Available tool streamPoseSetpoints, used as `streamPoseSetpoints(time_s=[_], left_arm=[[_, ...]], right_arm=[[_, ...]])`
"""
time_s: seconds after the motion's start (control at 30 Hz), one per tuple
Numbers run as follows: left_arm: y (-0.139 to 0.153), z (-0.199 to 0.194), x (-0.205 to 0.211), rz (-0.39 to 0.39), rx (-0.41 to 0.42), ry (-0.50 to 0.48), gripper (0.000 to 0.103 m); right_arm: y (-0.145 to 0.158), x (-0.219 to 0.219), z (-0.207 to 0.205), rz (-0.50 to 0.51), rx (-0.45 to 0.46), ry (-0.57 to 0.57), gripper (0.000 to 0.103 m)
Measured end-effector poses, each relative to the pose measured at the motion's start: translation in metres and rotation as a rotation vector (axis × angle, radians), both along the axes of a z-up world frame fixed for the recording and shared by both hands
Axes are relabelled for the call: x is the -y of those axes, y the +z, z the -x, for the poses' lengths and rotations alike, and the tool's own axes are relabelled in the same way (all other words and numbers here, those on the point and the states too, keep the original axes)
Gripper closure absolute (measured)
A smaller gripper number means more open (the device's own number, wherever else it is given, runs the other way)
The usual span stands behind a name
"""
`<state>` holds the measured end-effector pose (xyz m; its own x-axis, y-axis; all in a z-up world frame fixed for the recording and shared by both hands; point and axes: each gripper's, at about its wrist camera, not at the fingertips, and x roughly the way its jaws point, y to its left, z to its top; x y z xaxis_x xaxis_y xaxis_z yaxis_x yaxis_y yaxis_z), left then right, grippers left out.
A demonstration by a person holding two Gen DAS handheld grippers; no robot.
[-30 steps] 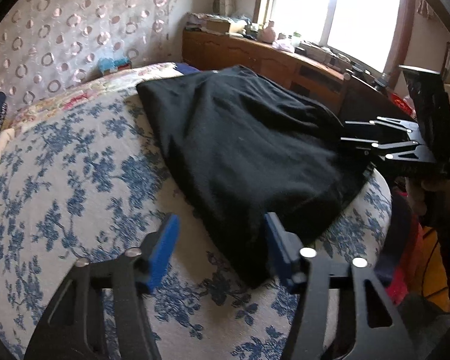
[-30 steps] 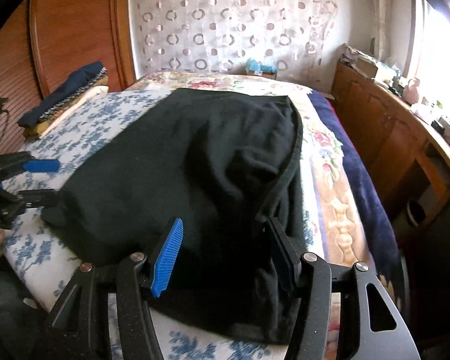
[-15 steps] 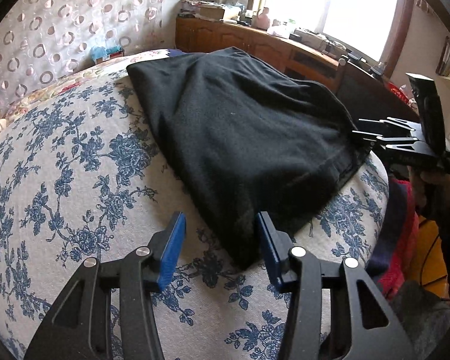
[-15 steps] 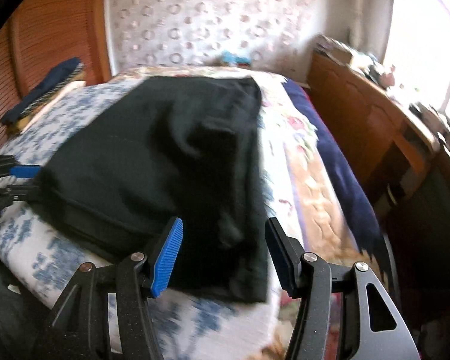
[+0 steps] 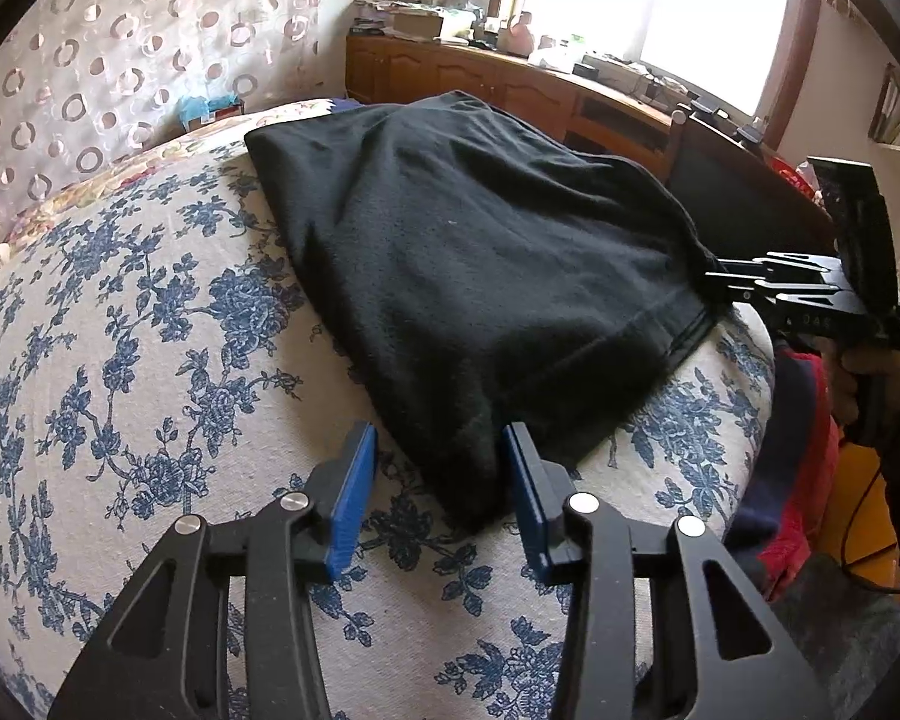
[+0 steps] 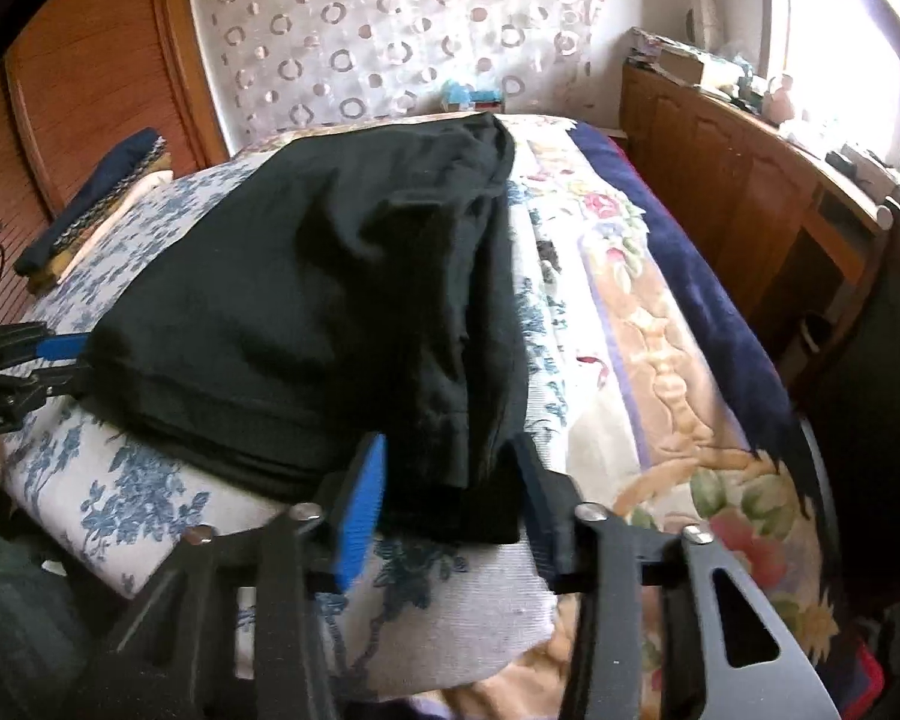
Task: Fold small clothes
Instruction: 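Grasp the folded shirt bundle with both grippers at its edge, then lift the folded shirt off the bed with both grippers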
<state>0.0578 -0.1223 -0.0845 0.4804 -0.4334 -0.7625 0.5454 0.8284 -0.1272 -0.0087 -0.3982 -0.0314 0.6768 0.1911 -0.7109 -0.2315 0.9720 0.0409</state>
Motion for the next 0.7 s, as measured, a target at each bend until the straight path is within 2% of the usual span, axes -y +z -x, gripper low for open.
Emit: streamPoseSetpoints(time_s=[0.1, 0.13, 0.17, 0.23, 0.3, 0.5, 0.7], left_arm=[[-0.001, -0.001, 0.000, 0.005, 0.000, -0.003, 0.060], [-0.001, -0.002, 0.000, 0.009, -0.001, -0.005, 0.067], [-0.001, -0.003, 0.000, 0.013, -0.004, -0.007, 0.073], [0.000, -0.005, 0.001, 0.028, -0.024, -0.020, 0.090], [0.005, -0.004, 0.002, 0.026, -0.006, -0.021, 0.097], [0.060, -0.020, -0.005, 0.108, 0.123, 0.011, 0.098], [0.096, -0.075, -0.009, 0.128, 0.183, 0.064, 0.098]], right_arm=[[-0.001, 0.001, 0.000, -0.031, -0.007, 0.018, 0.082], [-0.001, 0.001, 0.000, -0.046, -0.011, 0.031, 0.090], [-0.002, 0.002, 0.000, -0.051, -0.012, 0.034, 0.090], [-0.002, 0.002, -0.001, -0.065, -0.008, 0.043, 0.093], [0.002, 0.005, 0.001, -0.103, 0.021, 0.053, 0.094], [0.038, 0.010, -0.001, -0.160, 0.151, 0.060, 0.094], [0.073, 0.016, -0.036, -0.207, 0.246, 0.051, 0.094]])
